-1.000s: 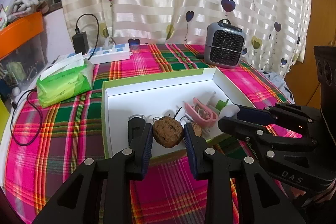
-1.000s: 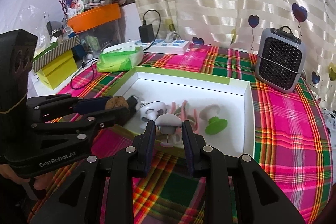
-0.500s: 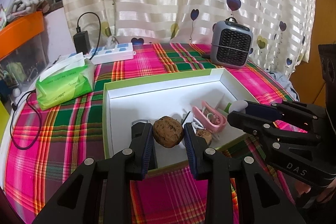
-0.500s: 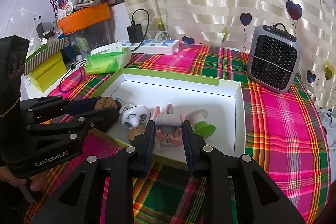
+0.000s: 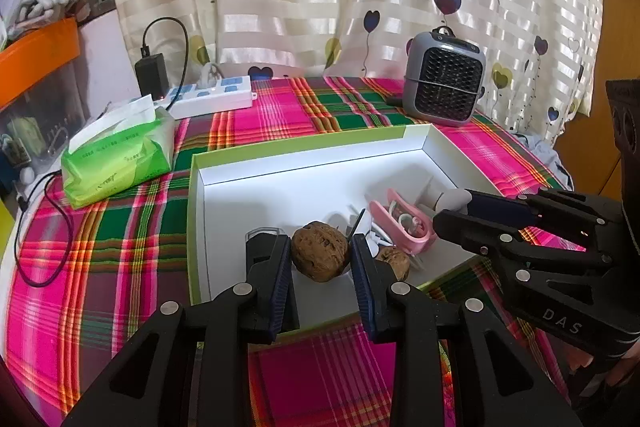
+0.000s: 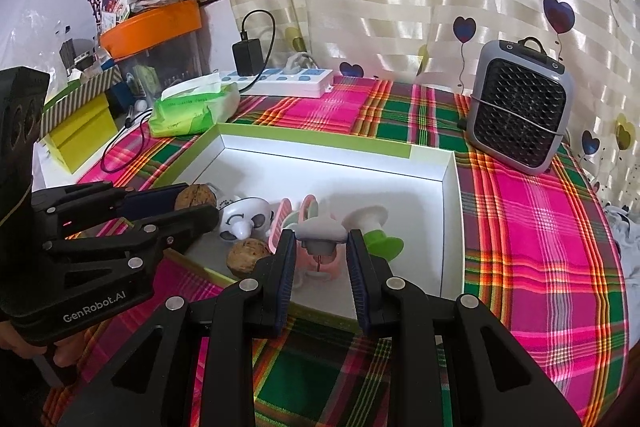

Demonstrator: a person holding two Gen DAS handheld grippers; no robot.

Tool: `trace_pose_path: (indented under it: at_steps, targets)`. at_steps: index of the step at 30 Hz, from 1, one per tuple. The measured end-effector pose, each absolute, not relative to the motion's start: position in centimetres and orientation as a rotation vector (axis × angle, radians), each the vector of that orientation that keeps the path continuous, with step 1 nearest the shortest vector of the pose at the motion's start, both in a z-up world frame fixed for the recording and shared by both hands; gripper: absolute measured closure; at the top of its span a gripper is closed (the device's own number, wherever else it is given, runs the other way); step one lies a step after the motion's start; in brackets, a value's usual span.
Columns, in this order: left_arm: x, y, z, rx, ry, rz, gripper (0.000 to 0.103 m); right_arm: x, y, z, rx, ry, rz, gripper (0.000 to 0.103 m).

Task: Organize objects
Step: 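Carry the walnut into the box with the left gripper while the right carries the white knob, then release the walnut in the box with the left gripper while the right releases the white knob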

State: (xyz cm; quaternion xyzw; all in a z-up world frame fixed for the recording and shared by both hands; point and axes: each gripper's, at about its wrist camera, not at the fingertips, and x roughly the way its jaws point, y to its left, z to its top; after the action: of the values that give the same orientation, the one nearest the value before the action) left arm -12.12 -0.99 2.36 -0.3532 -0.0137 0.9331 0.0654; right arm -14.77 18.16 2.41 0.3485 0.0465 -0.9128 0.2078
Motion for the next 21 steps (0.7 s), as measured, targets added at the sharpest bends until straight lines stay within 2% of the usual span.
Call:
trace_pose_path:
  at_steps: [21]
  targets:
    - [-12.75,-0.60,1.34,-1.117,-0.033,2.791,0.075,-15.02,17.91,1.98,0.974,0.146,-2.542,0.076]
